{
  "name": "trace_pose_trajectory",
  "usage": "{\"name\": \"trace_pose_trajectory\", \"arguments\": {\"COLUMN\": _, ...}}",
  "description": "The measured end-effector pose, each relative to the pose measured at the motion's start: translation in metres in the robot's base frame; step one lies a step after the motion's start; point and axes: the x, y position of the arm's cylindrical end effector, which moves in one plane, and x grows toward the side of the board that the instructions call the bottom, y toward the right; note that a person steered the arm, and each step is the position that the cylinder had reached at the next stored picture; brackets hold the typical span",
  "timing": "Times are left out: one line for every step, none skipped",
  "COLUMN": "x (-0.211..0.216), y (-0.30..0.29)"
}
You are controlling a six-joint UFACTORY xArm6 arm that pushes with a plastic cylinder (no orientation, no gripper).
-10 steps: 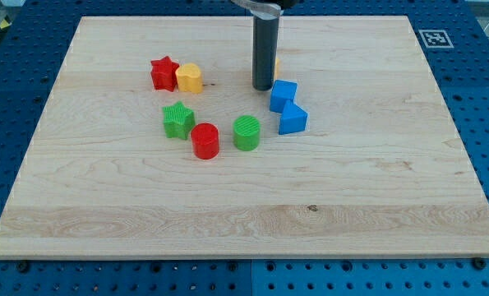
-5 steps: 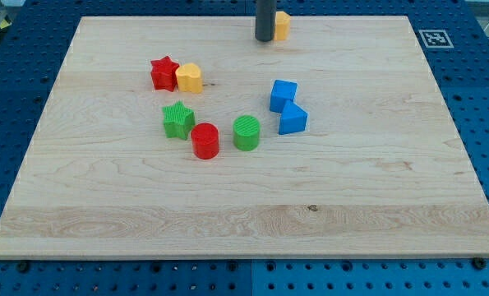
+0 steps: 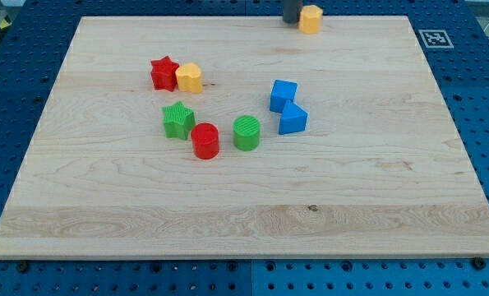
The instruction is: Move the yellow hexagon to the top right
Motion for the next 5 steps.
{"name": "trace_pose_trajectory", "arguments": {"x": 0.000, "y": 0.032}}
{"name": "trace_pose_trajectory", "arguments": {"x": 0.011, "y": 0.045}}
{"name": "trace_pose_trajectory", "arguments": {"x": 0.035, "y": 0.044}}
{"name": "trace_pose_trajectory", "arguments": {"x": 0.039, "y": 0.044}}
{"name": "trace_pose_trajectory", "arguments": {"x": 0.046, "y": 0.066}}
